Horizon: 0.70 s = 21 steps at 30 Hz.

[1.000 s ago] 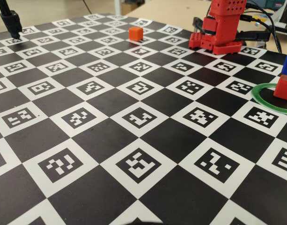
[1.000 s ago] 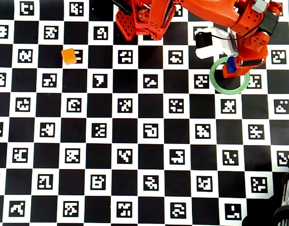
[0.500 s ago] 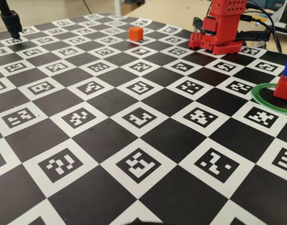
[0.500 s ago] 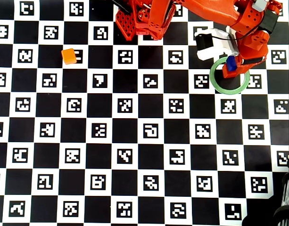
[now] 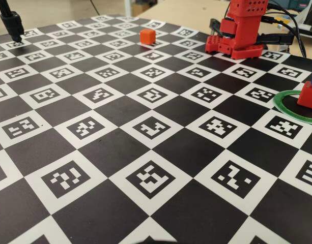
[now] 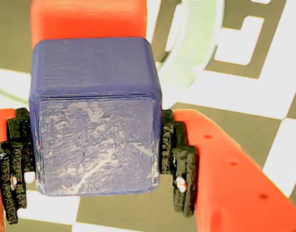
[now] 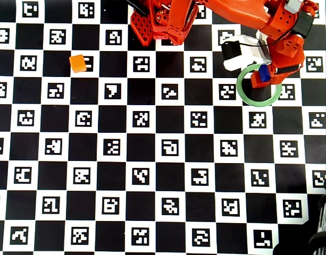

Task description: Grab the red cube then put it in the green circle then put the blue cube on top and finally the orange cube on top

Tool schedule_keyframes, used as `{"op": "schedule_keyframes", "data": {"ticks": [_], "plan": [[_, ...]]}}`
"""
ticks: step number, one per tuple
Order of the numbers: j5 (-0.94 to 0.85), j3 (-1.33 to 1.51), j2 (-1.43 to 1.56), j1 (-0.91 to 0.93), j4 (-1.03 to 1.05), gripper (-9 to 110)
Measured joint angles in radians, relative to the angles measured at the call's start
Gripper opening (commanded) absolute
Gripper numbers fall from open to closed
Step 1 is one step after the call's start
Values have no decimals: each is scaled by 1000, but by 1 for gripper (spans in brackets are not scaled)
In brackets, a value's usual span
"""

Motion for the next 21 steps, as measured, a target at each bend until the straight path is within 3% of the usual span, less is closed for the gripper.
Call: {"op": "schedule_keyframes", "data": {"ticks": [21], "plan": [[-23,26,3,17,-18,4]]}}
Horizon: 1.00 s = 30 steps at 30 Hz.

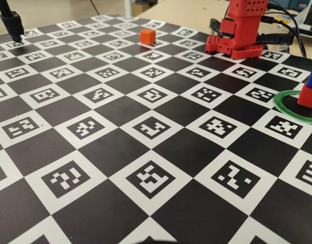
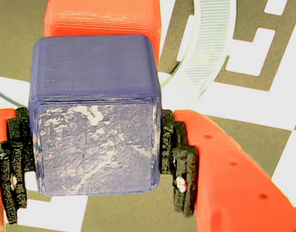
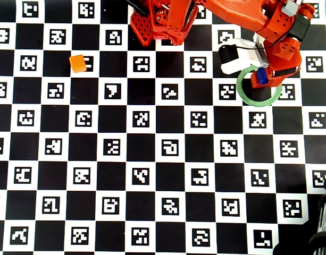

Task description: Grab the red cube then put it in the green circle then put the blue cube on top and finally the orange cube on top

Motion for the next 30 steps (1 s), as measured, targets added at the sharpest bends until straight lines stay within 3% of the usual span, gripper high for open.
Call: {"op": "schedule_keyframes", "data": {"ticks": [17,30], "plan": [[-2,11,8,-2,11,45],[-3,11,8,-21,32,47]]}}
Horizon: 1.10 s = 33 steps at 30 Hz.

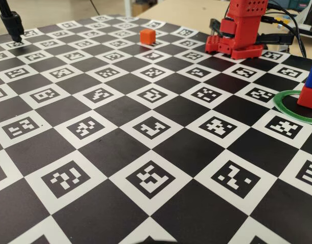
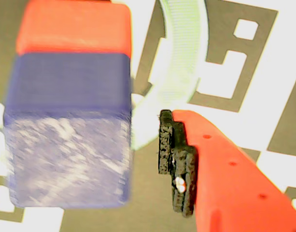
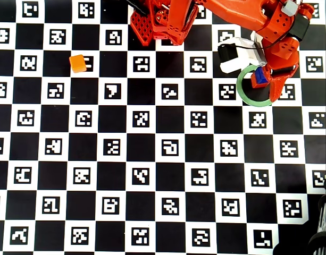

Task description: Grab the red cube then put it in the green circle then put the blue cube on top and finally the orange cube on top

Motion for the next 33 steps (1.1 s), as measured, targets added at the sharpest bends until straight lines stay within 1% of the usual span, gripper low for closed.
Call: {"op": "schedule_keyframes", "data": {"ticks": [8,13,20,27,30,33], "plan": [[0,0,2,-3,58,47],[-2,-15,2,-3,146,48],[-25,-132,2,14,305,49],[-98,-288,2,112,471,50],[-170,-345,43,179,494,50],[-279,-400,86,281,494,49]]}}
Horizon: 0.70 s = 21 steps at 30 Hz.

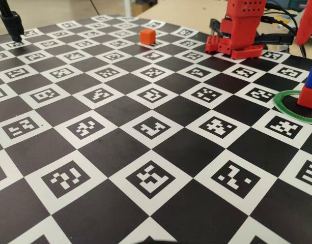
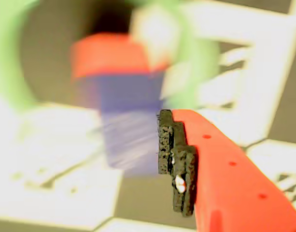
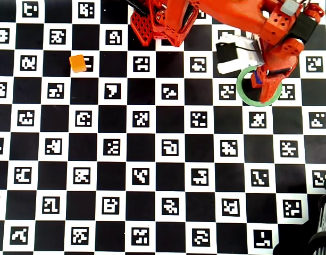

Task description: Grab the red cube then put it in the green circle then put the blue cube on top and finally the orange cube on top

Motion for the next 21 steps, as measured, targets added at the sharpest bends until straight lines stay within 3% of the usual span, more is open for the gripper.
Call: {"op": "schedule_keyframes", "data": {"ticks": [8,21], "plan": [[-262,-84,15,380,3,48],[-844,-83,-52,1055,6,47]]}}
